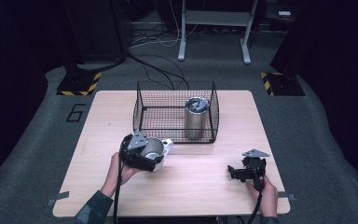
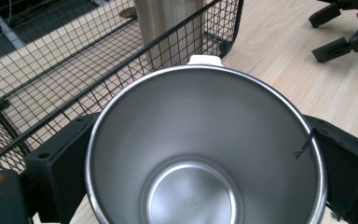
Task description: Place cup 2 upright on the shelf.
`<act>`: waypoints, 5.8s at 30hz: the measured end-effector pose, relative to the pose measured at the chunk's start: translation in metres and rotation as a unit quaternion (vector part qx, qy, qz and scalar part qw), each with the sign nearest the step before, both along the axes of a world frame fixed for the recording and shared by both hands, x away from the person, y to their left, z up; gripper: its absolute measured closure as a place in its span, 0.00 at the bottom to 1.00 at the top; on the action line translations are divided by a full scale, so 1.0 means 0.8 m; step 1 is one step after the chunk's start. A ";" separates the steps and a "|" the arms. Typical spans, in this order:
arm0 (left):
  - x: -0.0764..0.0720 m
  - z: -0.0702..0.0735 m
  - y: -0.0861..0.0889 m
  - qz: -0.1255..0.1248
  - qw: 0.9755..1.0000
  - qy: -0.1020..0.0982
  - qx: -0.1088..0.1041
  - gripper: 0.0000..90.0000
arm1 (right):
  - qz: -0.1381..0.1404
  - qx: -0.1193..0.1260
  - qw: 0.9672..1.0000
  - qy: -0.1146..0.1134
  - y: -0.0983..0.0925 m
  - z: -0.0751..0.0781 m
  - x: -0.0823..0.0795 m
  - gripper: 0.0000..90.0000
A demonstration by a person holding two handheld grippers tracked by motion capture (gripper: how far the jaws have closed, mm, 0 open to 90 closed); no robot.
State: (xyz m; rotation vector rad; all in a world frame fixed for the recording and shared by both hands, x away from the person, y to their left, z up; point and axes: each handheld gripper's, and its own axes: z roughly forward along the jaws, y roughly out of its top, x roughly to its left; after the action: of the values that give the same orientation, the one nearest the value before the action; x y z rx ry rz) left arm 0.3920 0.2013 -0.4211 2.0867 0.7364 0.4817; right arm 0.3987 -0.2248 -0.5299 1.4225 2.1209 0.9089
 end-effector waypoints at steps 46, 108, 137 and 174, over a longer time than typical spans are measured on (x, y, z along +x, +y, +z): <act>0.036 0.081 0.013 0.005 0.999 -0.036 -0.023 0.07 | 0.000 0.000 1.000 0.000 0.000 0.000 0.000 0.00; 0.159 0.108 -0.030 0.045 0.999 -0.023 0.004 0.07 | 0.001 -0.001 1.000 -0.001 0.000 0.000 0.000 0.00; 0.213 0.055 -0.051 0.075 0.996 0.025 0.029 0.07 | 0.001 -0.001 1.000 -0.001 0.000 0.000 0.000 0.00; 0.239 0.012 -0.064 0.096 0.989 0.093 0.070 0.06 | 0.000 0.000 1.000 0.000 0.000 0.000 0.000 0.00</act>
State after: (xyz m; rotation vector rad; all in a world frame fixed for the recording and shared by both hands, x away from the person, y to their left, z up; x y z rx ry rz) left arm 0.5836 0.1498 -0.4114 2.2227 1.0470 0.4579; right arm 0.3987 -0.2247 -0.5299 1.4227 2.1201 0.9087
